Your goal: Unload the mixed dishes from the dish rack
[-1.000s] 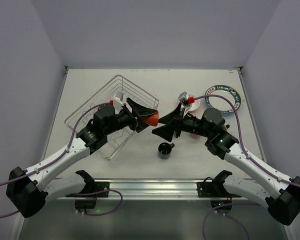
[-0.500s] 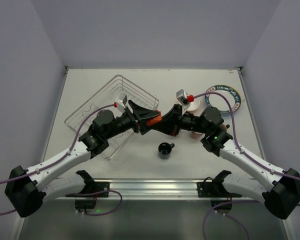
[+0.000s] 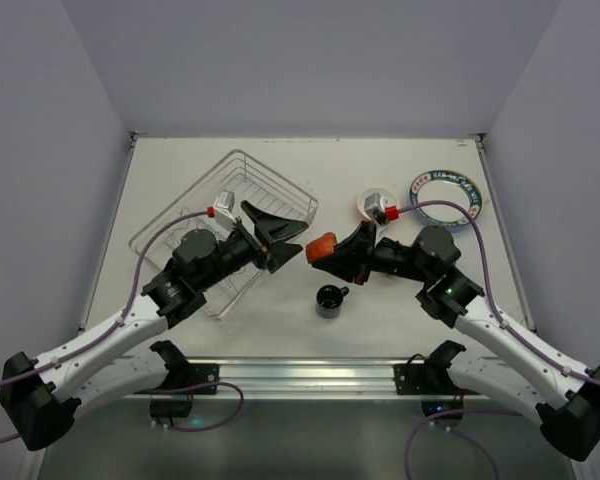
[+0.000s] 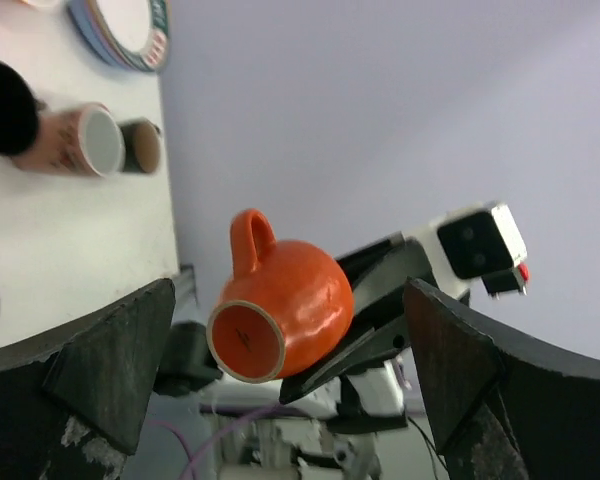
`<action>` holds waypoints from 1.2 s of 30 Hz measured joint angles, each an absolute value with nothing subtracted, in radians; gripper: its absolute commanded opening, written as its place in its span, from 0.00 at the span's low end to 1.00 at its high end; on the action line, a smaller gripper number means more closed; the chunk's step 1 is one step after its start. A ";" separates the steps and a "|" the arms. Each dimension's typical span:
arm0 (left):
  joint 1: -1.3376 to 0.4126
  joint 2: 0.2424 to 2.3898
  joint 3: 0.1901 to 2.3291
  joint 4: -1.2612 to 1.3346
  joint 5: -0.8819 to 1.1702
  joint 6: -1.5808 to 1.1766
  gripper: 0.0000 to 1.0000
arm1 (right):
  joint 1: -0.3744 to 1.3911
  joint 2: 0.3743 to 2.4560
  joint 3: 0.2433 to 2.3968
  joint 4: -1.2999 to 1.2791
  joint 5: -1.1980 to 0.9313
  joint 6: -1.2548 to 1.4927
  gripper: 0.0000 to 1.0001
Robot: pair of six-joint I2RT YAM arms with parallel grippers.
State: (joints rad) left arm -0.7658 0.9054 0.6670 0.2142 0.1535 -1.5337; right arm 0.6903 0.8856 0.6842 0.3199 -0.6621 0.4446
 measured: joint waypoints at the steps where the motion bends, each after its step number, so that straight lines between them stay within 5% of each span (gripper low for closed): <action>1: -0.764 0.893 0.679 0.171 0.118 -1.509 1.00 | 0.690 0.860 0.686 0.261 -0.643 0.424 0.00; 8: -0.754 0.773 0.817 -0.166 -0.205 -1.207 1.00 | 0.693 0.735 0.783 -0.270 -0.366 0.310 0.00; 18: -0.754 0.597 0.980 -0.405 -0.426 -0.706 1.00 | 0.717 0.881 0.948 -0.788 -0.068 0.274 0.00; 36: -0.754 0.548 0.851 -0.524 -0.509 -0.354 1.00 | 0.811 1.147 0.969 -0.949 0.007 -0.032 0.00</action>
State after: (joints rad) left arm -0.7536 0.5476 0.8513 -0.5243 -0.5095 -0.3542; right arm 0.8112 1.1473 0.9691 -0.9493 0.0074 -0.0322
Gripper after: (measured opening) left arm 0.997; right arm 0.143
